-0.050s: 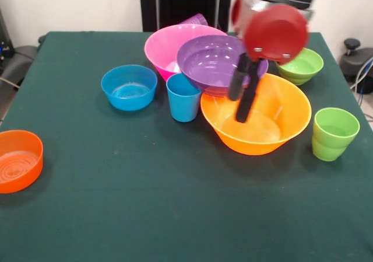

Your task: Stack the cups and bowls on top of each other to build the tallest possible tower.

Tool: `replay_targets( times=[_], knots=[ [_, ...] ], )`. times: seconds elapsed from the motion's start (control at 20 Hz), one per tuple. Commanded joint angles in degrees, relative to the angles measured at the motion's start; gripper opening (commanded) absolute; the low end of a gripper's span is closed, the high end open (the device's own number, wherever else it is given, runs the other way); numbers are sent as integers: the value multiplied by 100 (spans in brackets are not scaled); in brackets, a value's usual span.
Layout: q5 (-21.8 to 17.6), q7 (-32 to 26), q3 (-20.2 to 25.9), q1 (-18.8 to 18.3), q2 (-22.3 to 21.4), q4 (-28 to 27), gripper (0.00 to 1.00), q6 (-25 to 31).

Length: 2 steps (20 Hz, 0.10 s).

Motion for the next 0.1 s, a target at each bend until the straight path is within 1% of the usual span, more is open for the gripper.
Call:
replay_targets(
  times=[0.05,0.1],
  knots=[
    [341,2217,125,146,578,-1205,100,-793],
    [406,2256,60,175,577,-1219,100,-811]
  ],
)
